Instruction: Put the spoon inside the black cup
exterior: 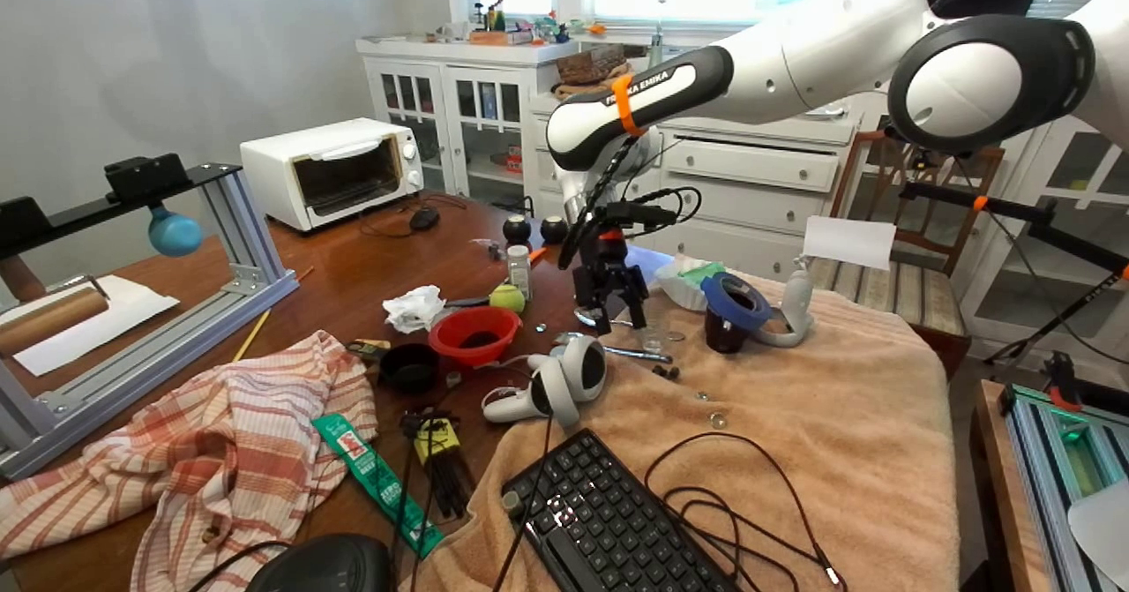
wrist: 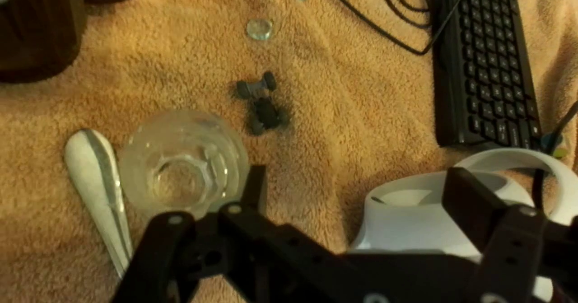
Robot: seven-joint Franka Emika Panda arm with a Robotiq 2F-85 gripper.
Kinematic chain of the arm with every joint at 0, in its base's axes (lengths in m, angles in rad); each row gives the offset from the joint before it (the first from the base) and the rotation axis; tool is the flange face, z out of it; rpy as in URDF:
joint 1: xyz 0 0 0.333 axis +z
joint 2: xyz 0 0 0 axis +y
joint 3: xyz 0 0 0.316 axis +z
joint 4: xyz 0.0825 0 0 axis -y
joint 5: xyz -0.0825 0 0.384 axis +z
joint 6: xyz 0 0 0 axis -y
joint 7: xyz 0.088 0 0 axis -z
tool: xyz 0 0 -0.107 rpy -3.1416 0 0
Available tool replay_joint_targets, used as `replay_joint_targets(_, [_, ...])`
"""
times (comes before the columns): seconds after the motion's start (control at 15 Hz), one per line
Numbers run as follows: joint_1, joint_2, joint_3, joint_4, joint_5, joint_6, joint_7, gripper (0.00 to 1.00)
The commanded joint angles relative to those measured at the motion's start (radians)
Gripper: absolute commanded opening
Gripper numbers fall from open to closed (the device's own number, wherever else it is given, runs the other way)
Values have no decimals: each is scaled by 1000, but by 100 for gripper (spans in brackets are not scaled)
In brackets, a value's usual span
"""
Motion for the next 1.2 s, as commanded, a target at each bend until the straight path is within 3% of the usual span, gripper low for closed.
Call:
replay_joint_targets(0.0, [39, 7, -15, 9, -49, 148, -38, 100])
replay_joint_targets(0.47, [28, 31, -17, 38, -51, 306, -1, 100])
replay_joint_targets(1.13, [-21, 63, -37, 27, -46, 253, 15, 100])
